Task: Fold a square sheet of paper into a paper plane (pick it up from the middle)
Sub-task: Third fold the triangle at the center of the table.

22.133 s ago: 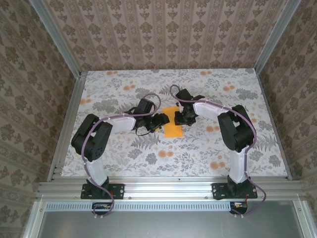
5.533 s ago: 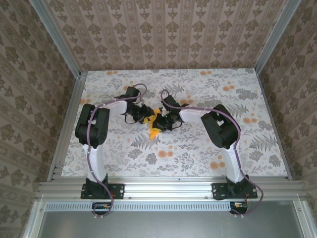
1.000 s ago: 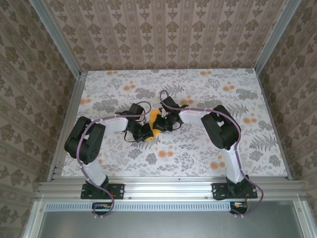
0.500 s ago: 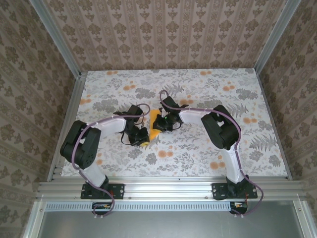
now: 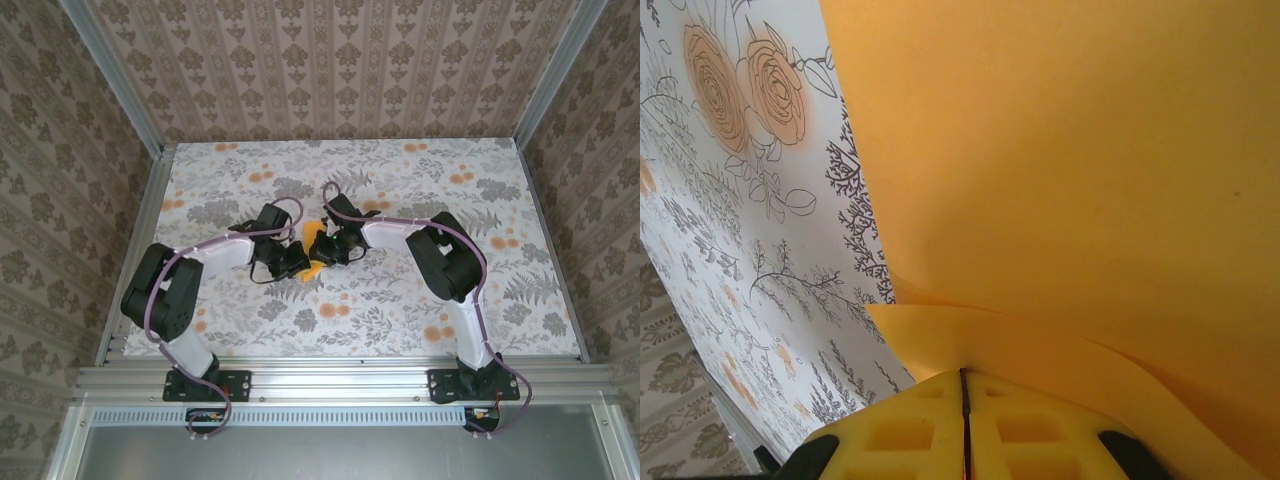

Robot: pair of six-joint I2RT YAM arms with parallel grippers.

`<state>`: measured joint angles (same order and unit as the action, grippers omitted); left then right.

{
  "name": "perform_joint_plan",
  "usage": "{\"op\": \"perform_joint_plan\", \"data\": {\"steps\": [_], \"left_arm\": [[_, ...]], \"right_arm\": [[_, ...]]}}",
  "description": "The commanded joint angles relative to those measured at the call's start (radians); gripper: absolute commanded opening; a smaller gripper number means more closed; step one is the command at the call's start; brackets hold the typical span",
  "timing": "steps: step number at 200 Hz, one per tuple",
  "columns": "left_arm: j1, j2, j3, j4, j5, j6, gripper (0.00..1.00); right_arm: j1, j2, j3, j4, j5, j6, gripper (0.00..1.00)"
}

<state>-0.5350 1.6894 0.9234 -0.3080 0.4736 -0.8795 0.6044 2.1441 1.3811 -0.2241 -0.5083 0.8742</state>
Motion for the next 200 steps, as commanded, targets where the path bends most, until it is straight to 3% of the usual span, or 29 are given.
{"op": "perform_joint_plan", "data": {"steps": [1, 81, 136, 200], "left_arm": [[0.003, 0.042, 0.02, 0.019, 0.016, -0.021, 0.09], [0.001, 0.106, 0.018, -0.058, -0.052, -0.002, 0.08], [-0.002, 0.124, -0.007, -0.126, -0.098, 0.007, 0.04], [-0.008, 0.136, -0.002, -0.128, -0.102, 0.007, 0.0]], "right_arm": [[-0.022, 0.054, -0.039, -0.113, 0.091, 0.031, 0.09], [-0.028, 0.038, -0.023, -0.097, 0.062, 0.016, 0.09], [-0.046, -0.113, -0.058, -0.029, 0.022, -0.065, 0.11], [0.004, -0.116, -0.145, 0.03, -0.009, -0.043, 0.06]]}}
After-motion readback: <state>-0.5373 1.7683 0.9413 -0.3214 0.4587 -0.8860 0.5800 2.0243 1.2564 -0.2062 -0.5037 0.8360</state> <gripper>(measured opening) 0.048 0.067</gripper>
